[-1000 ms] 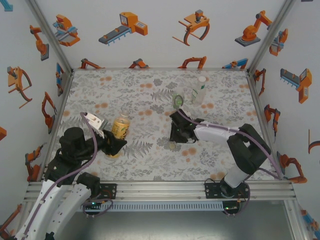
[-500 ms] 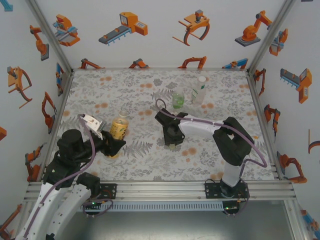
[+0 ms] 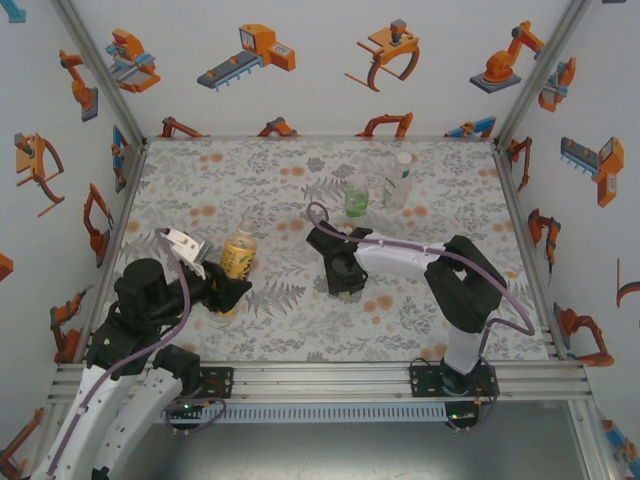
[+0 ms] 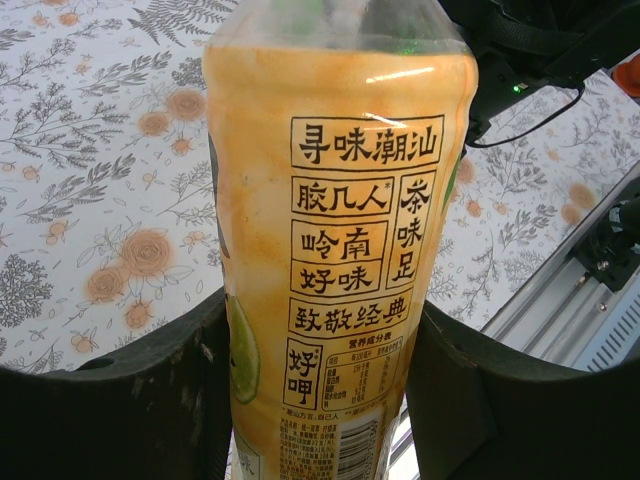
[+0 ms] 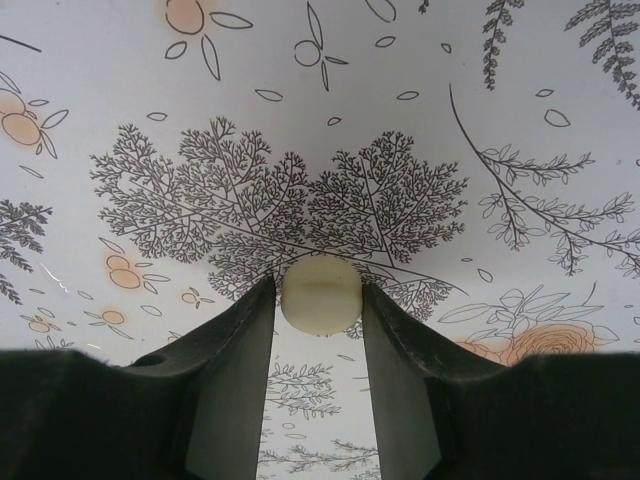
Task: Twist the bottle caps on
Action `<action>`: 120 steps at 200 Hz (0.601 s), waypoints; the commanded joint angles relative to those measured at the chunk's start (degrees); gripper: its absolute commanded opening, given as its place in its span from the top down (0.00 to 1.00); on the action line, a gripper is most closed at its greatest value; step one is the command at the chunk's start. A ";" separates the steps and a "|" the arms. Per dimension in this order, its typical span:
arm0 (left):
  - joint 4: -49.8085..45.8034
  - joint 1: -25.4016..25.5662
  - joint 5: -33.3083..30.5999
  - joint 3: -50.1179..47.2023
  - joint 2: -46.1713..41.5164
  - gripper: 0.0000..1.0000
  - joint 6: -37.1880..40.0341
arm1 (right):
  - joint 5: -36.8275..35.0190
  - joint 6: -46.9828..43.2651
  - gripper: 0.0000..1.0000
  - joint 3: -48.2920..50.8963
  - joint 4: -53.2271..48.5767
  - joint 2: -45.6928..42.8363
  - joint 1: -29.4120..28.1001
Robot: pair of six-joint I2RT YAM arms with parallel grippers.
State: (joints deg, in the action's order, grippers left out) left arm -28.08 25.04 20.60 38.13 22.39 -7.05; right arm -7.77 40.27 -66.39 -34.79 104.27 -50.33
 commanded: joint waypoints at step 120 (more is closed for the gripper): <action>1.09 0.02 10.23 0.83 4.27 1.00 8.37 | -2.50 -4.64 0.80 1.46 -0.39 -10.56 -0.65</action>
State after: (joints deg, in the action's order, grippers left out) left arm -27.92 25.04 24.84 38.11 25.47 -4.19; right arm -8.73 38.76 -66.19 -35.64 100.07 -50.48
